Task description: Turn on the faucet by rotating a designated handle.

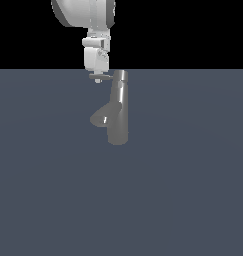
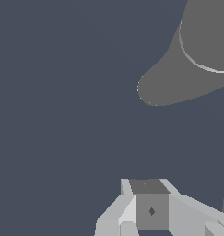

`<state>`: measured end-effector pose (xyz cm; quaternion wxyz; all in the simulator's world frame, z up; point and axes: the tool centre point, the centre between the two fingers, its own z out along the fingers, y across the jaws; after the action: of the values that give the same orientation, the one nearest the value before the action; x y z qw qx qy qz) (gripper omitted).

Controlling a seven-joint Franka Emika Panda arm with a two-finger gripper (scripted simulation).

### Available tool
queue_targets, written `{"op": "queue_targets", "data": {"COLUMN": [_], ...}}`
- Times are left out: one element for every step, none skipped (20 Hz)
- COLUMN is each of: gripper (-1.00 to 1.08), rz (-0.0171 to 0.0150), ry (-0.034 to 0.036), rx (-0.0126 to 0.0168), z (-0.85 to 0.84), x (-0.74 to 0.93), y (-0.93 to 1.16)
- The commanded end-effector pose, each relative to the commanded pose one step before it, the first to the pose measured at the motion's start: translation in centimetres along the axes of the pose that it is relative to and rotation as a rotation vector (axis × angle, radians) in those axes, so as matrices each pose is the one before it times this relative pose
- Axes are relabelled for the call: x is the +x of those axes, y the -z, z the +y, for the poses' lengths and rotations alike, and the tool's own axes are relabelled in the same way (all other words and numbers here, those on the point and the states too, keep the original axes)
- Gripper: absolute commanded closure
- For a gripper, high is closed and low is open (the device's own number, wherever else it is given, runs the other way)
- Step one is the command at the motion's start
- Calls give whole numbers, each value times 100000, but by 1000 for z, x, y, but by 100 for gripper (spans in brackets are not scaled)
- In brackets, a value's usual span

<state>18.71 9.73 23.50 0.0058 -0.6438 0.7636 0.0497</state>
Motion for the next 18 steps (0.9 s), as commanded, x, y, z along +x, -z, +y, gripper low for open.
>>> {"op": "queue_targets", "data": {"gripper": [108, 108, 108, 108, 108, 108, 108, 108, 108, 108, 108, 108, 108, 108, 108, 108, 108, 108], "rz": [-18, 0, 0, 0, 0, 0, 0, 0, 0, 0, 0, 0, 0, 0, 0, 0, 0, 0], "ry": [17, 0, 0, 0, 0, 0, 0, 0, 0, 0, 0, 0, 0, 0, 0, 0, 0, 0], "rx": [66, 0, 0, 0, 0, 0, 0, 0, 0, 0, 0, 0, 0, 0, 0, 0, 0, 0], "z": [308, 159, 162, 164, 167, 169, 172, 174, 177, 179, 182, 184, 186, 189, 191, 193, 195, 197], "x": [-39, -11, -11, -12, -12, -12, -12, -12, -13, -13, -13, -13, -13, -13, -14, -14, -14, -14], "y": [167, 63, 64, 65, 66, 67, 68, 69, 70, 71, 72, 73, 74, 75, 76, 77, 78, 79]}}
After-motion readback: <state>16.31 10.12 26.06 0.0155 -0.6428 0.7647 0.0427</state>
